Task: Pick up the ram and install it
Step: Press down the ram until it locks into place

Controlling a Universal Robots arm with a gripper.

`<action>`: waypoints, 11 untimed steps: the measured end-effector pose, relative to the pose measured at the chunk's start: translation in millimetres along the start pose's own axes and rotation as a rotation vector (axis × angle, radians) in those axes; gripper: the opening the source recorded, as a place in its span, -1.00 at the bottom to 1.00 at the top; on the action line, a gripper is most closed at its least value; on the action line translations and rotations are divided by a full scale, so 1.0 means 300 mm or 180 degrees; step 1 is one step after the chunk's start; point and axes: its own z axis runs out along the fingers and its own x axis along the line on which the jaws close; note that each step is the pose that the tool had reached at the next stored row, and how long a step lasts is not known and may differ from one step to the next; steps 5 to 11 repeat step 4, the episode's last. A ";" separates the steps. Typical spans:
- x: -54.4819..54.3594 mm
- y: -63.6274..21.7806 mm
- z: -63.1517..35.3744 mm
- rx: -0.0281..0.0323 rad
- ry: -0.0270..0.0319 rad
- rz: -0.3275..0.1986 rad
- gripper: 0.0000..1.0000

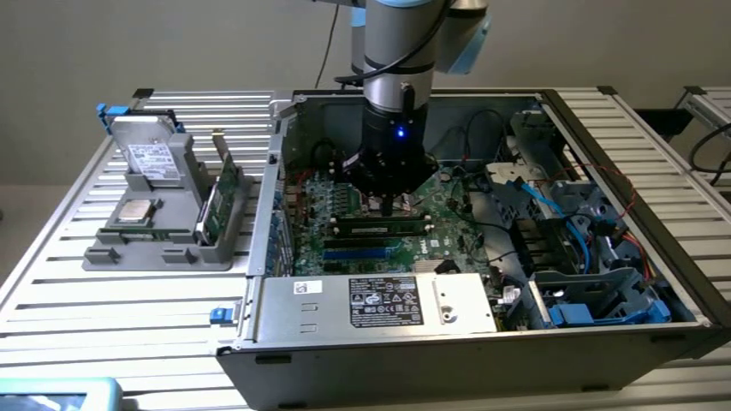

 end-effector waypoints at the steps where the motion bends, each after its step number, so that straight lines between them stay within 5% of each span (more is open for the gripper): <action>1: 0.000 0.000 0.000 0.0000 0.0000 0.0000 -0.79; 11: 0.000 0.000 0.000 -0.0001 0.0000 0.0000 -0.79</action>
